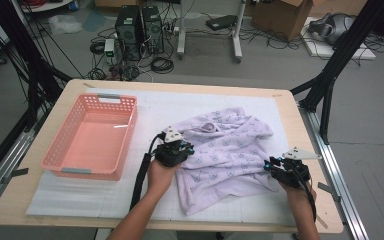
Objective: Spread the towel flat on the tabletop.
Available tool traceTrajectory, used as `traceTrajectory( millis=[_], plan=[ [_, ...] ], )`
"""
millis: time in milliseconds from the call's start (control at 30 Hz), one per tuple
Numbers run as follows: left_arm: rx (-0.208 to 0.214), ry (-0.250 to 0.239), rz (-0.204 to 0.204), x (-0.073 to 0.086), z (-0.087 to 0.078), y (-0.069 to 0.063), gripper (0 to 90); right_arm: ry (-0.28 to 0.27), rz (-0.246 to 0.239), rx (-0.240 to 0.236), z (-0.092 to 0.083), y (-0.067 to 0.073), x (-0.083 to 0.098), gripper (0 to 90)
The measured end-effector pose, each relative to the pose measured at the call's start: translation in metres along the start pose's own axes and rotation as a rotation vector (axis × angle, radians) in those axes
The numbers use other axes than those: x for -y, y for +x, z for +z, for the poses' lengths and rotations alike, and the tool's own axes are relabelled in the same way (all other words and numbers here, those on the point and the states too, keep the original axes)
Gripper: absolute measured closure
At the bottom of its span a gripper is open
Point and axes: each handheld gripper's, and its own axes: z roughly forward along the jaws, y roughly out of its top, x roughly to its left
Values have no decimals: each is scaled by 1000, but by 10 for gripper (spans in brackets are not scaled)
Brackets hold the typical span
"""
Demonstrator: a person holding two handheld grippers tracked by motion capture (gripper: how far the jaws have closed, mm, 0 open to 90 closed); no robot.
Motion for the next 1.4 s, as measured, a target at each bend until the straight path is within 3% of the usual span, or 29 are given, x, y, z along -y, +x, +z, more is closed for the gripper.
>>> traceTrajectory(
  millis=[133, 233, 367, 533, 667, 767, 800, 833, 967, 1033, 1133, 1200, 1267, 1333, 1400],
  plan=[
    [-135, -22, 23, 2, -6, 17, 820, -12, -2, 6, 0, 1, 0, 689],
    [-174, -40, -4, 5, -9, 25, 755, -20, 4, 9, 0, 0, -1, 682],
    [-86, -72, -72, 13, -20, 27, 564, -36, 26, 9, -2, -2, 0, 654],
    [14, -50, -70, 22, -29, 24, 435, -60, 54, -3, -3, -2, -3, 625],
    [53, 42, -37, 29, -22, 21, 481, -52, 44, -6, 5, 1, -8, 604],
    [27, 104, 13, 33, -15, 19, 707, -23, 20, -9, 16, 3, -12, 574],
    [6, 109, 31, 33, -14, 21, 763, -6, 17, -11, 20, 4, -13, 561],
    [-16, 98, 21, 32, -13, 24, 793, 7, 5, -14, 24, 4, -14, 546],
    [-97, 72, 24, 20, -7, 34, 809, 72, -2, -37, 45, 3, -18, 503],
    [-135, 67, 34, 13, -4, 39, 813, 64, 12, -50, 50, 1, -21, 493],
    [-191, 44, 27, 6, 2, 50, 815, 69, -5, -66, 58, 3, -28, 513],
    [-212, 42, 17, 3, 7, 57, 815, 68, -18, -87, 64, 6, -32, 594],
    [-213, 34, 0, 3, 11, 60, 811, 64, -40, -110, 69, 10, -37, 787],
    [-203, 29, -20, 4, 12, 60, 781, 67, -66, -109, 72, 12, -41, 840],
    [-195, 19, -36, 4, 11, 60, 670, 46, -53, -73, 76, 7, -43, 847]
  ],
)
